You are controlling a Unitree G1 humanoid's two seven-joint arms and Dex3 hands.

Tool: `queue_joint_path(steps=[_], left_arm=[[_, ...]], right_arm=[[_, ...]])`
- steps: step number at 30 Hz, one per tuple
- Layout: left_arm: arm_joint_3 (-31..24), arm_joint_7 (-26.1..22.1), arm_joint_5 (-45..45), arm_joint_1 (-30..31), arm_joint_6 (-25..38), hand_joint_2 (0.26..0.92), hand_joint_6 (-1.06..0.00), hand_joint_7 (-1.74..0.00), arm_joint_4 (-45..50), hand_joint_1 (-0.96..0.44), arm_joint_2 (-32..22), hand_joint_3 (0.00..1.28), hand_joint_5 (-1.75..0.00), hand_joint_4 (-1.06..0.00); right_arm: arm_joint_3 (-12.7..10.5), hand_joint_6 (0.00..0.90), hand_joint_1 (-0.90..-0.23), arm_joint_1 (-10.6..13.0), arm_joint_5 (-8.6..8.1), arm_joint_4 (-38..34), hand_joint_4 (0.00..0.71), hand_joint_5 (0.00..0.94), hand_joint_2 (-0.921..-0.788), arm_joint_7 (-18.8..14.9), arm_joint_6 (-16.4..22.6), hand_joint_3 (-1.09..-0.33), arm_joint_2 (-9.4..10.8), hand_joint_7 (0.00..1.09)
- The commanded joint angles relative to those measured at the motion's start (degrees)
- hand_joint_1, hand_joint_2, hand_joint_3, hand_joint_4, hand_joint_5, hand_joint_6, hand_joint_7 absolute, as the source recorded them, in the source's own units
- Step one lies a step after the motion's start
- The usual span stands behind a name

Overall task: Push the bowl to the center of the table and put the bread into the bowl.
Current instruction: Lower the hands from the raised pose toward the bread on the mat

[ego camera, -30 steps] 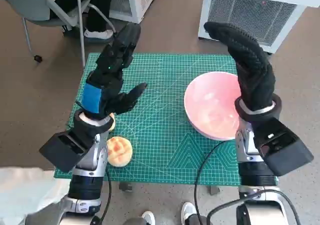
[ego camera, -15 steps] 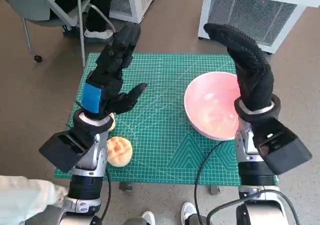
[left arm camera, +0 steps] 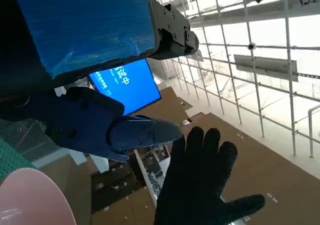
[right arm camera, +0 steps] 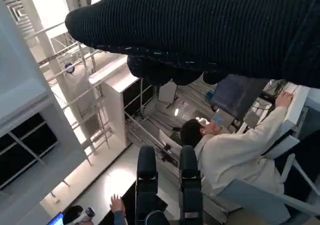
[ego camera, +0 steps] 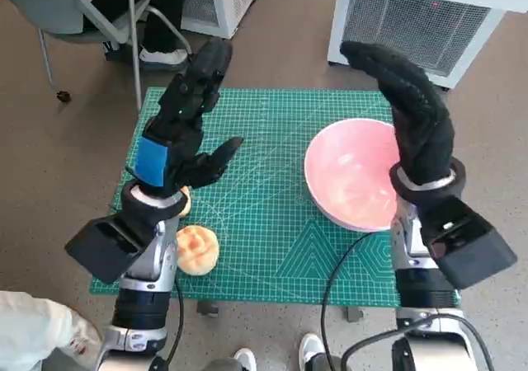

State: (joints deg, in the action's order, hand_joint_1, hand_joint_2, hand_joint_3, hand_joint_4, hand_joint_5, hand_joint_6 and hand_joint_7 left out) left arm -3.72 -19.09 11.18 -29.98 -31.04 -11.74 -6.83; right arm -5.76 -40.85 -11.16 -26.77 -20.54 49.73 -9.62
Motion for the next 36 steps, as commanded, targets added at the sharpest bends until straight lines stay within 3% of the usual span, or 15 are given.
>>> queue_joint_path(steps=[1, 3, 7, 10, 16, 29, 36], left_arm=[[-0.5, 0.4, 0.2, 1.1, -0.5, 0.921, -0.34, -0.01, 1.0, -0.45, -0.1, 0.29, 0.00, -0.23], [-0.7, 0.4, 0.2, 1.2, -0.6, 0.921, -0.34, -0.01, 0.9, -0.45, -0.1, 0.29, 0.00, -0.23], [-1.1, 0.4, 0.5, 1.2, -0.6, 0.921, -0.34, -0.01, 0.6, -0.46, -0.2, 0.28, 0.00, -0.23], [-1.3, 0.4, 0.8, 1.1, -0.6, 0.921, -0.35, -0.01, 0.3, -0.46, -0.1, 0.28, 0.00, -0.23], [-1.5, 0.0, 1.5, 1.1, -0.1, 0.921, -0.36, -0.02, 0.3, -0.45, 0.1, 0.28, -0.01, -0.24], [-1.7, -0.2, 1.3, 1.2, 0.1, 0.921, -0.35, -0.01, 0.4, -0.45, -0.4, 0.28, 0.00, -0.24], [-2.1, 0.0, 1.2, 1.4, 0.7, 0.921, -0.36, -0.01, 0.9, -0.45, -1.1, 0.28, 0.00, -0.24]], right_arm=[[-3.1, -0.001, -0.551, 2.6, -1.65, -0.8, 0.216, 0.003, -0.921, 0.6, -0.7, -0.903, -2.6, 0.58], [-4.3, -0.001, -0.539, 3.1, -2.21, -1.8, 0.178, 0.006, -0.921, 0.8, -0.6, -0.927, -3.1, 0.51], [-8.4, -0.001, -0.556, 4.2, -2.40, -6.5, 0.184, 0.052, -0.921, 3.8, -0.1, -0.898, -4.1, 0.56], [-10.6, -0.001, -0.552, 4.6, -1.02, -9.7, 0.195, 0.066, -0.921, 7.1, 0.3, -0.895, -4.7, 0.58], [-12.8, -0.001, -0.559, 5.8, 2.19, -14.9, 0.201, 0.077, -0.921, 13.4, 0.3, -0.911, -5.5, 0.58], [-13.3, -0.001, -0.543, 6.1, 5.66, -29.0, 0.159, 0.053, -0.921, 19.5, 1.0, -1.020, -6.8, 0.47], [-12.7, -0.001, -0.526, 5.0, 5.46, -35.5, 0.155, 0.050, -0.921, 20.7, -0.9, -1.048, -5.9, 0.45]])
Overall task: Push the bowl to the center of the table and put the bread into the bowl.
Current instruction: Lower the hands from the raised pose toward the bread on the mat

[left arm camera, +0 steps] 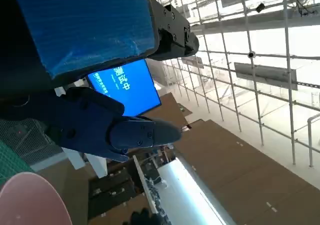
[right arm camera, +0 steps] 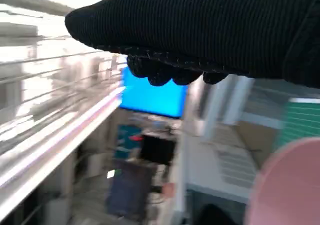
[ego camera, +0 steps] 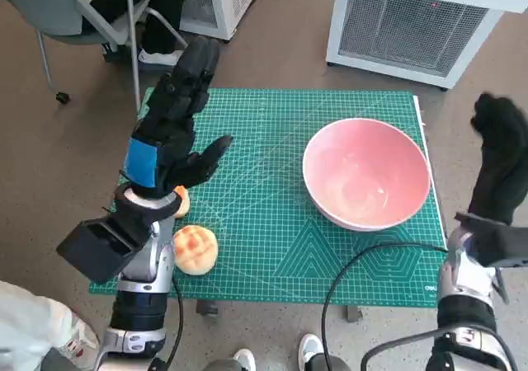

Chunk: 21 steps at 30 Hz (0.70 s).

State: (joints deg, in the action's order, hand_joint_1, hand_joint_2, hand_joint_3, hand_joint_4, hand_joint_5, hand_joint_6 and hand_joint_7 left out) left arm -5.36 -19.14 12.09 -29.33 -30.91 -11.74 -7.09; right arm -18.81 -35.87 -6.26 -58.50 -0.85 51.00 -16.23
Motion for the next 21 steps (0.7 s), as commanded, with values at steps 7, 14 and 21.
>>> queue_joint_path(steps=[7, 14, 21], left_arm=[[-0.7, 0.3, -0.1, 0.7, 0.6, 0.921, -0.36, -0.01, 1.1, -0.45, -1.3, 0.28, 0.00, -0.24], [-0.7, 1.0, -0.9, 0.6, 0.3, 0.921, -0.36, -0.01, 1.5, -0.44, -1.7, 0.28, 0.00, -0.23], [-0.8, 1.4, -1.2, 1.0, 0.1, 0.921, -0.36, -0.01, 1.8, -0.45, -2.3, 0.28, 0.00, -0.23]], right_arm=[[1.7, -0.001, -0.501, -1.5, 0.56, -7.7, 0.168, 0.055, -0.921, 1.8, -6.3, -1.066, 2.7, 0.47], [1.4, 0.016, -0.527, -4.1, -0.50, -14.6, 0.195, 0.040, -0.921, -1.5, -14.1, -0.986, 3.1, 0.48], [1.4, 0.037, -0.537, -6.2, -0.46, -16.1, 0.207, 0.021, -0.921, -3.1, -18.9, -0.946, 4.9, 0.45]])
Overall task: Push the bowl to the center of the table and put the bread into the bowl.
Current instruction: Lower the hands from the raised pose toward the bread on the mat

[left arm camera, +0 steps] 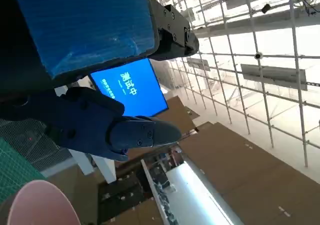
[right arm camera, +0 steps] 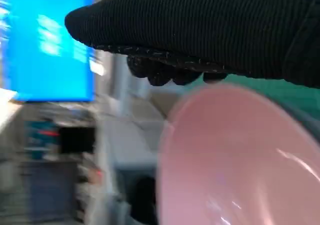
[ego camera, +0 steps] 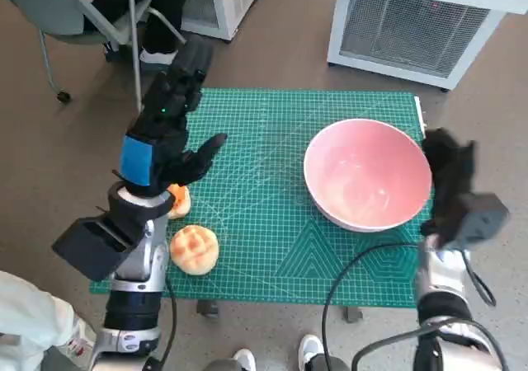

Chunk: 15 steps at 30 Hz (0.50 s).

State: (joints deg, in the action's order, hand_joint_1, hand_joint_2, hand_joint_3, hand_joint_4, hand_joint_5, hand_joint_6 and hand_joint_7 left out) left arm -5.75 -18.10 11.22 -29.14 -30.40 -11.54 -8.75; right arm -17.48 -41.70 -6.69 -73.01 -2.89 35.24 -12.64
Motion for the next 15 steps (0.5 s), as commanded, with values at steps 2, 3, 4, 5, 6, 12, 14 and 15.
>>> queue_joint_path(steps=[2, 3, 4, 5, 6, 12, 14, 15], left_arm=[[-0.5, 0.4, -0.3, 0.9, -0.3, 0.921, -0.36, -0.01, 1.9, -0.45, -0.7, 0.28, 0.00, -0.23], [-0.5, 0.4, -0.3, 0.9, -0.3, 0.921, -0.36, -0.01, 1.9, -0.45, -0.8, 0.28, 0.00, -0.23], [-0.6, 0.5, -0.3, 1.0, -0.3, 0.921, -0.36, -0.01, 2.0, -0.45, -0.8, 0.28, 0.00, -0.23], [-0.6, 0.5, -0.3, 1.0, -0.3, 0.921, -0.36, -0.01, 2.1, -0.46, -0.9, 0.28, 0.00, -0.23], [-0.7, 0.5, -0.3, 1.1, -0.3, 0.921, -0.36, -0.01, 2.2, -0.46, -0.9, 0.28, 0.00, -0.23], [-1.0, 0.8, -0.4, 1.6, -0.1, 0.921, -0.37, -0.01, 2.8, -0.46, -1.0, 0.27, 0.00, -0.23], [-1.0, 0.9, -0.4, 1.8, -0.1, 0.921, -0.37, -0.01, 3.0, -0.46, -1.1, 0.27, 0.00, -0.23], [-1.1, 0.9, -0.5, 1.9, 0.0, 0.921, -0.37, -0.01, 3.1, -0.46, -1.1, 0.28, 0.00, -0.23]], right_arm=[[0.3, 0.039, -0.538, -1.0, 0.32, -1.7, 0.204, 0.018, -0.921, -1.3, -3.9, -0.945, 1.9, 0.44], [0.5, 0.040, -0.541, -1.2, 0.47, -1.7, 0.203, 0.016, -0.921, -1.3, -4.1, -0.946, 2.1, 0.44], [0.7, 0.040, -0.542, -1.5, 0.75, -1.6, 0.202, 0.015, -0.921, -1.3, -4.3, -0.947, 2.3, 0.44], [0.9, 0.042, -0.547, -1.7, 0.94, -1.6, 0.202, 0.014, -0.921, -1.4, -4.4, -0.949, 2.5, 0.43], [1.3, 0.043, -0.551, -2.0, 1.37, -1.6, 0.202, 0.013, -0.921, -1.2, -4.5, -0.950, 2.7, 0.43], [2.3, 0.036, -0.571, -3.4, 1.69, -1.7, 0.201, 0.009, -0.921, -2.0, -4.9, -0.963, 3.7, 0.41], [2.2, 0.038, -0.573, -3.8, 1.61, -1.7, 0.201, 0.008, -0.921, -2.5, -4.9, -0.965, 4.0, 0.41], [2.1, 0.039, -0.573, -4.1, 1.52, -1.7, 0.200, 0.007, -0.921, -2.8, -4.9, -0.966, 4.1, 0.41]])
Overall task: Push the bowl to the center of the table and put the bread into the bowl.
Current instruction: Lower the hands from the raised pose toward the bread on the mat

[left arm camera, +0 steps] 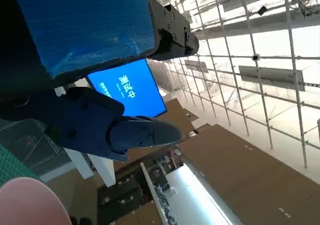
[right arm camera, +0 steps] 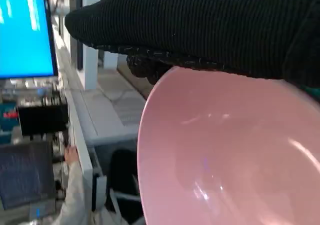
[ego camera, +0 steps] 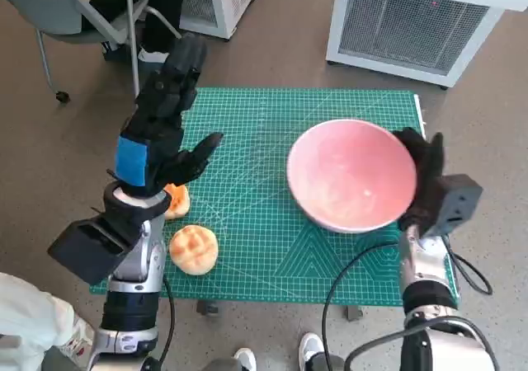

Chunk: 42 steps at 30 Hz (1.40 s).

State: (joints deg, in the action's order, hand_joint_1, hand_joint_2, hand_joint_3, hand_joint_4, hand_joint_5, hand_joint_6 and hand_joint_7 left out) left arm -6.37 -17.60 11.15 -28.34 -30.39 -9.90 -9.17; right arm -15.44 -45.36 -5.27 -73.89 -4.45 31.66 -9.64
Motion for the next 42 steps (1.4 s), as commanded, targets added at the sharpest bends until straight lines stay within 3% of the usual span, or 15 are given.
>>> queue_joint_path(steps=[1, 6, 23, 34, 38, 42], left_arm=[[-0.5, 0.5, -0.5, 1.2, 0.0, 0.921, -0.37, -0.01, 1.7, -0.46, -0.7, 0.28, 0.00, -0.24], [-0.6, 1.1, -1.0, 1.8, 0.2, 0.921, -0.37, -0.01, 2.4, -0.46, -0.8, 0.28, 0.00, -0.24], [-1.1, 2.8, -2.1, 4.2, 1.2, 0.921, -0.38, -0.01, 5.3, -0.47, -1.6, 0.28, 0.00, -0.22], [-2.8, 2.4, -2.3, 7.2, 1.3, 0.921, -0.36, 0.00, 7.8, -0.49, -4.4, 0.28, 0.00, -0.22], [-4.4, 1.2, -4.1, 8.2, 0.4, 0.921, -0.34, 0.00, 7.7, -0.47, -8.5, 0.30, 0.00, -0.21], [-6.1, -1.5, -6.1, 8.7, 0.7, 0.921, -0.33, 0.00, 6.7, -0.47, -15.1, 0.32, 0.00, -0.21]], right_arm=[[-0.1, 0.038, -0.572, -0.8, -0.10, -0.9, 0.199, 0.006, -0.921, -1.6, -1.4, -0.967, 1.4, 0.40], [-1.2, 0.050, -0.532, -2.3, -1.08, -1.1, 0.187, 0.001, -0.921, -2.7, -2.2, -0.984, 2.7, 0.35], [-0.7, 0.121, -0.554, -6.6, 0.75, -2.2, 0.192, 0.002, -0.921, -0.9, -6.3, -0.939, 5.9, 0.27], [-0.7, 0.116, -0.541, -8.0, 1.17, -1.8, 0.194, 0.002, -0.921, -1.9, -6.4, -0.943, 3.8, 0.25], [-0.8, 0.115, -0.538, -8.9, 1.07, -1.0, 0.199, 0.004, -0.921, -2.0, -5.0, -0.946, 2.8, 0.24], [-0.6, 0.116, -0.542, -9.3, 0.75, 1.1, 0.203, 0.005, -0.921, -2.3, -0.9, -0.952, 2.2, 0.24]])
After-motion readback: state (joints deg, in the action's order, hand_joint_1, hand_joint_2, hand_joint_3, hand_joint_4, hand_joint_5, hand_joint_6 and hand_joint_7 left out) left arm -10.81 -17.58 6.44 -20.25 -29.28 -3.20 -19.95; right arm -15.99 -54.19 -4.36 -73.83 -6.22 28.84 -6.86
